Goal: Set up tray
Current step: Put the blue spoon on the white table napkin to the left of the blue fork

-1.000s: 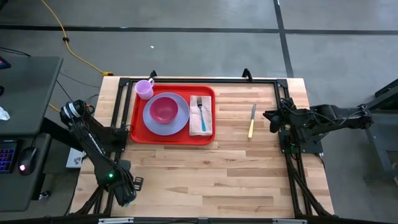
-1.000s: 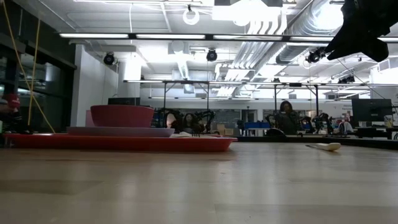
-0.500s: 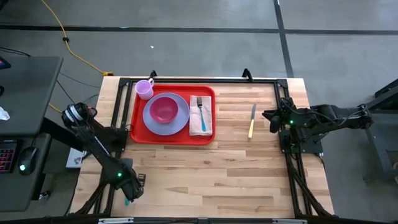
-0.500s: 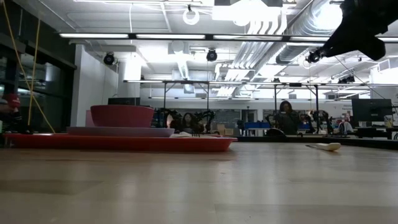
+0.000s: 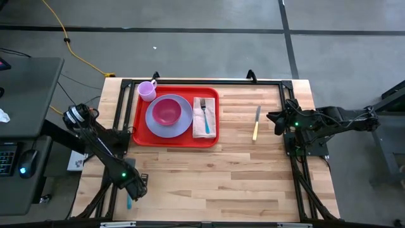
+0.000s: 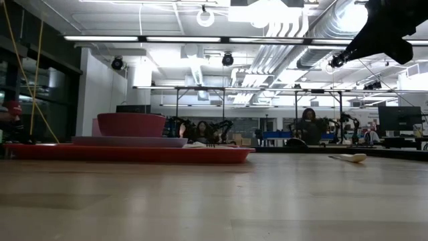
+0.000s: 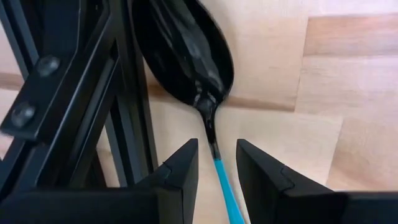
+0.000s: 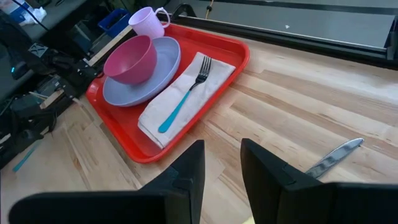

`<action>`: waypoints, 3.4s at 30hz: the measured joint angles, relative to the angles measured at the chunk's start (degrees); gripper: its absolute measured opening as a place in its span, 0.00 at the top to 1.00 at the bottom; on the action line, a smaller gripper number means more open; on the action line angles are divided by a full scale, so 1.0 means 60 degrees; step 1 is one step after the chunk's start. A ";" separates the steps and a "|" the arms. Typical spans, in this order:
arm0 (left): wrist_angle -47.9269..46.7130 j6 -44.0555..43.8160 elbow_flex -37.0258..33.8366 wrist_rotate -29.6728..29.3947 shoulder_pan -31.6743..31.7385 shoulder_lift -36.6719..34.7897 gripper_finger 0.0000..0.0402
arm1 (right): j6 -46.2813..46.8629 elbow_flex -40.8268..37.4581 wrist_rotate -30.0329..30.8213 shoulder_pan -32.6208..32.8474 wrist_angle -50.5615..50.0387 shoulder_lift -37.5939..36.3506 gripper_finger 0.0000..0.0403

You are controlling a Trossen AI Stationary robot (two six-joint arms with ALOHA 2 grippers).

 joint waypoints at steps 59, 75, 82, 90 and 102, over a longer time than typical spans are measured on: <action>0.0329 0.0319 -0.0273 -0.0750 0.0342 0.0553 0.66 | -0.0208 0.0007 -0.0014 0.0001 0.0033 0.0004 0.80; 0.0199 -0.0188 0.0495 -0.2388 0.0523 0.0636 0.66 | -0.0221 0.0011 -0.0021 0.0001 0.0344 0.0000 0.80; 0.0253 -0.0082 0.0532 -0.2138 0.0538 0.0626 0.66 | -0.0313 0.0015 -0.0013 -0.0001 0.0408 -0.0113 0.80; 0.0416 0.0012 0.0536 -0.1952 0.0539 0.0614 0.66 | -0.0372 0.0015 -0.0060 0.0002 0.0408 -0.0200 0.80; 0.0754 0.0098 0.0587 -0.2080 0.0546 0.0873 0.87 | -0.0532 0.0015 -0.0062 0.0000 0.0470 -0.0262 0.80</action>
